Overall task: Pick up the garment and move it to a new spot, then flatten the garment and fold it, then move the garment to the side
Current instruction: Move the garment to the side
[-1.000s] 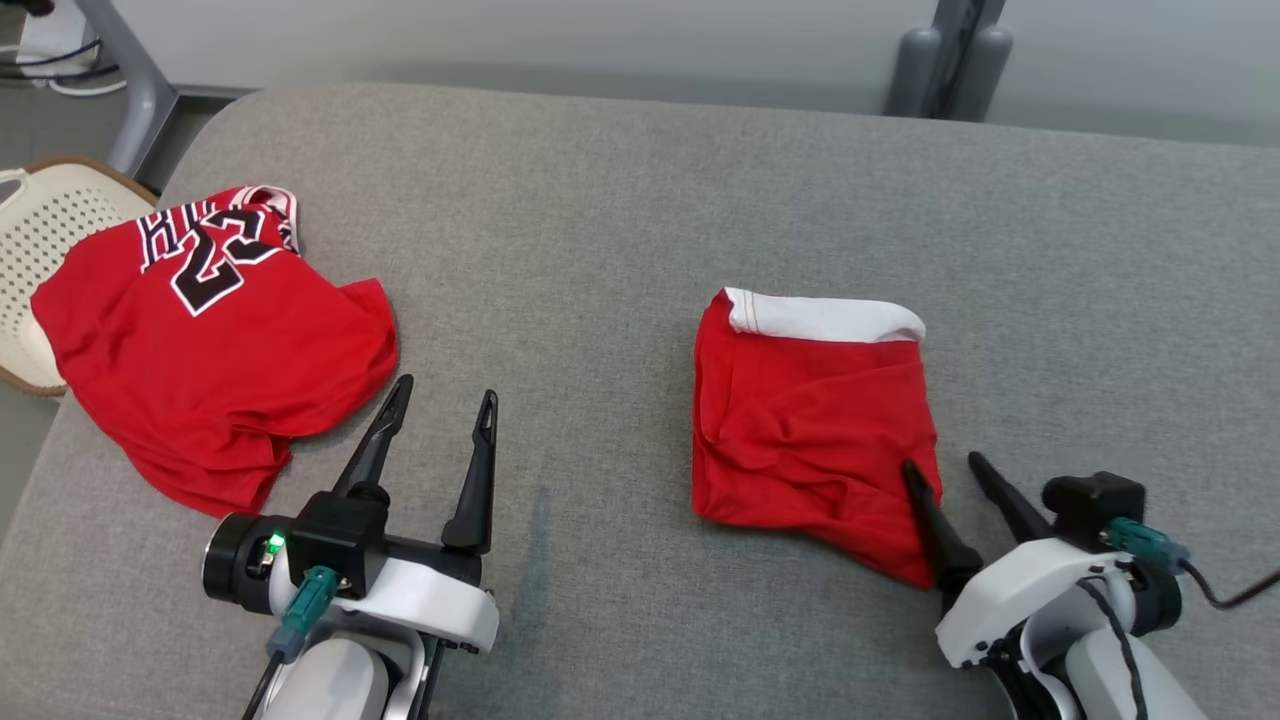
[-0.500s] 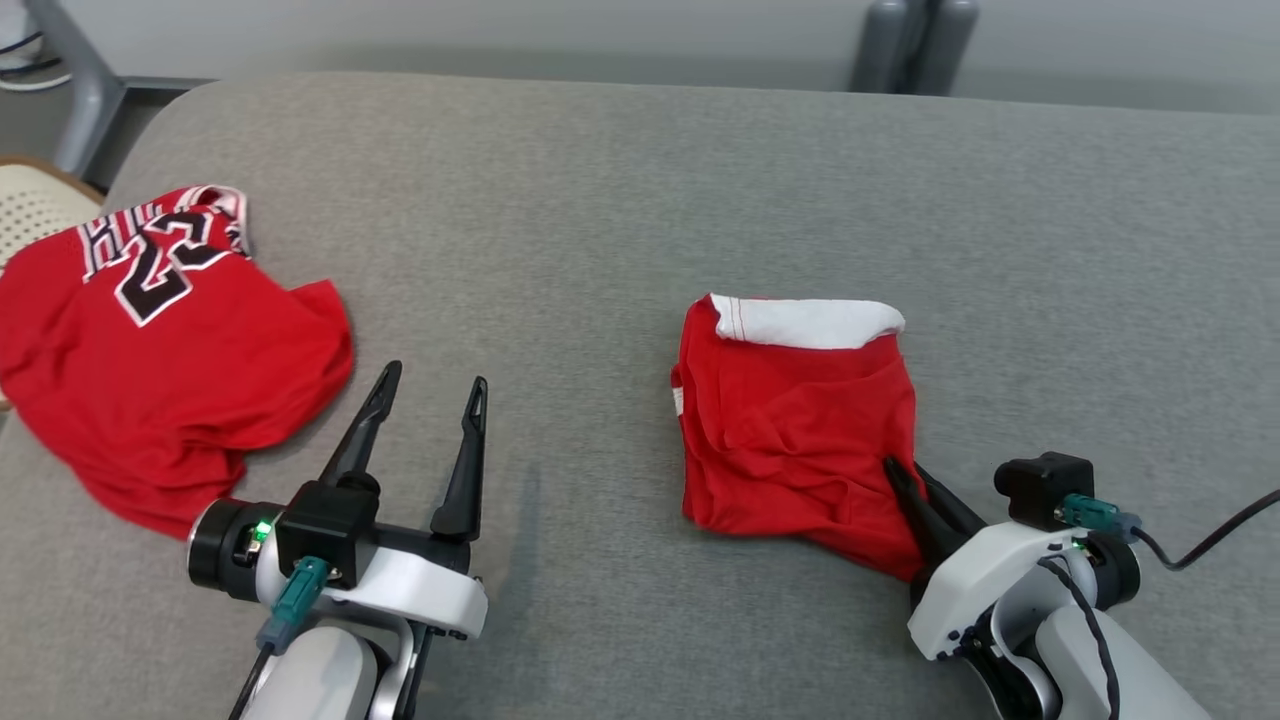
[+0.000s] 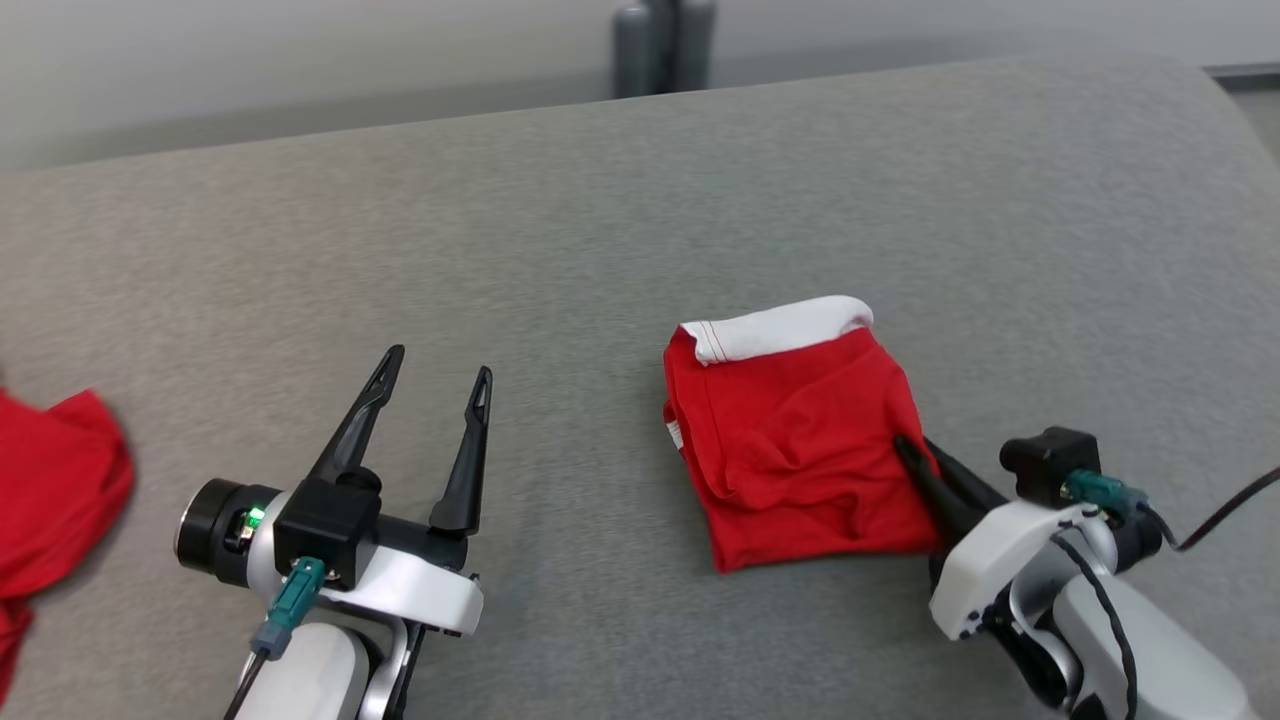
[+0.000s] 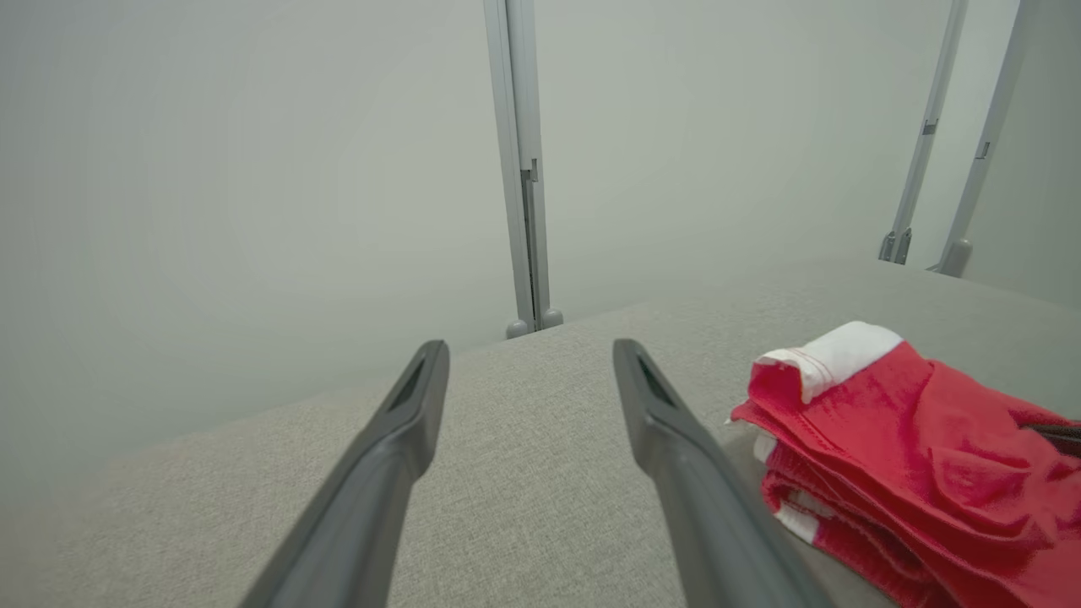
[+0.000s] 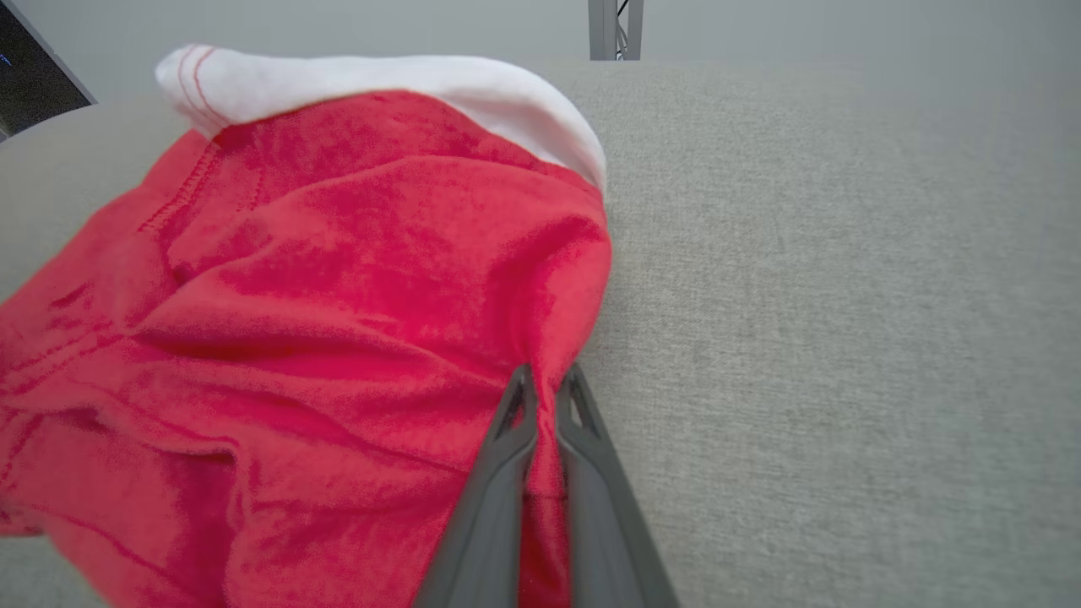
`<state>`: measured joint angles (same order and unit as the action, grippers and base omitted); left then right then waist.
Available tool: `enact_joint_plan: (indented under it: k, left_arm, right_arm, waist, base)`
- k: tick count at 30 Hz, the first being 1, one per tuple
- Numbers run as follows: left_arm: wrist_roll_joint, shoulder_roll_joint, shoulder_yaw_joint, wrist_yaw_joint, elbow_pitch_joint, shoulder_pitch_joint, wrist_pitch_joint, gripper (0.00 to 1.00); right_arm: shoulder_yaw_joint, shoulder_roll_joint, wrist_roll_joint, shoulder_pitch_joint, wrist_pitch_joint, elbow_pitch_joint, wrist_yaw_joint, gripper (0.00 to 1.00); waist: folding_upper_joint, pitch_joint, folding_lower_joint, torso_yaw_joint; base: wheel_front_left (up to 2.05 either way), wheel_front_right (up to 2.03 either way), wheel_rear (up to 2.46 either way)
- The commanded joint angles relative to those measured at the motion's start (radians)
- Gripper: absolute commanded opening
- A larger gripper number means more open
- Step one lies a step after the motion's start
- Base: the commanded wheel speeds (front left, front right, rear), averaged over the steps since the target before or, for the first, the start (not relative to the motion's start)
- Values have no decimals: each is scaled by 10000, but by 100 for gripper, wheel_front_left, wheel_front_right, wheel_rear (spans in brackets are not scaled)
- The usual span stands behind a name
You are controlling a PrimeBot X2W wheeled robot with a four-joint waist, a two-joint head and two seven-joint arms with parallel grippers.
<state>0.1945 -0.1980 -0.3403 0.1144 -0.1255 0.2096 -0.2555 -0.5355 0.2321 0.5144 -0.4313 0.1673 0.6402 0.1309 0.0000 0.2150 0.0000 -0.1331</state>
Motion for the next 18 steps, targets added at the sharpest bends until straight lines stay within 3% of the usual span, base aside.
enact_joint_plan:
  k: [1,8,18]
  left_arm:
    - [-88,-95,-34,-51,125,191,74,100]
    - [-378,-339,-324,-174,698,646,528,100]
    - [-911,-747,-723,-415,2245,1486,1389,100]
  right_arm:
    - [-144,174,120,-357,144,112,-2,0]
    - [-1026,1259,359,-1758,533,622,-2,0]
    - [-451,3553,1137,-3719,977,2300,-3,0]
  waist:
    - [0,144,0,-924]
    - [0,872,0,-1654]
    - [0,2422,0,-1530]
  base:
    - [0,0,0]
    - [0,0,0]
    - [0,0,0]
